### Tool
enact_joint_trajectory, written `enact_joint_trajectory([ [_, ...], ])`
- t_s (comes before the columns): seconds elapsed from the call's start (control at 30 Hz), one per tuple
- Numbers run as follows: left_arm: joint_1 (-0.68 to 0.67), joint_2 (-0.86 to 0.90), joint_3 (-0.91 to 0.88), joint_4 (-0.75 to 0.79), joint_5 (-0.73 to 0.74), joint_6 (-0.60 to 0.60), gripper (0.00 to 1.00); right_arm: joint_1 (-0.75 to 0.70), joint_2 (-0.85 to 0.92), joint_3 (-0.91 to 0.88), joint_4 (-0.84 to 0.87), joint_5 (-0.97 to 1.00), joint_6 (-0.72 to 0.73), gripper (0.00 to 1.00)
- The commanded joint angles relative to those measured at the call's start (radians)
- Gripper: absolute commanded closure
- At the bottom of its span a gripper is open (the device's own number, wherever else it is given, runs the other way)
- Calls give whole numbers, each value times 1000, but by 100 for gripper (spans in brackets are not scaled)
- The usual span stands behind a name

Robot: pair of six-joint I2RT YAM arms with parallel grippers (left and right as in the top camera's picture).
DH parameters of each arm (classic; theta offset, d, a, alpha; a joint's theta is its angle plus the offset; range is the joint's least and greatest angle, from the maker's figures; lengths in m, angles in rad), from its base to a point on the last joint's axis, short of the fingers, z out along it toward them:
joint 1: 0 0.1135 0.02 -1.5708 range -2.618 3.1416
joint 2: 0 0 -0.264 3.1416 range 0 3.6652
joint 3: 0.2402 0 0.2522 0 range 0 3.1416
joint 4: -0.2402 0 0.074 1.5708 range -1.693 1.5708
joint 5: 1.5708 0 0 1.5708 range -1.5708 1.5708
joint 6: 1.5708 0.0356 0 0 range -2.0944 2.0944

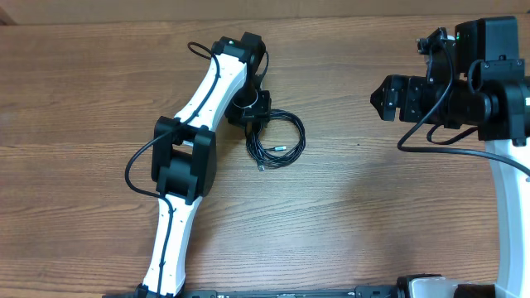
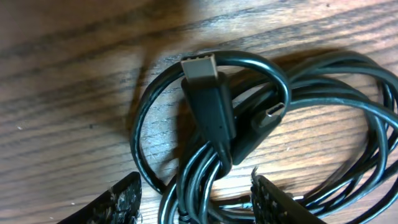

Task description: Untangle cables

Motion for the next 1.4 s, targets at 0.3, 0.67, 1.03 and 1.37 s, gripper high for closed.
enact_joint_trajectory([
  [0.3,118,-3,83,-59,25,304,35,6,1,-5,31,14,-8,8],
  [0.67,51,-3,52,32,50,300,34,5,1,-5,28,14,-8,8],
  [1.03,66,-3,52,0,-108,277,33,6,1,-5,26,14,-8,8],
  [1.37,90,-3,48,2,-80,283,33,5,1,-5,27,14,-8,8],
])
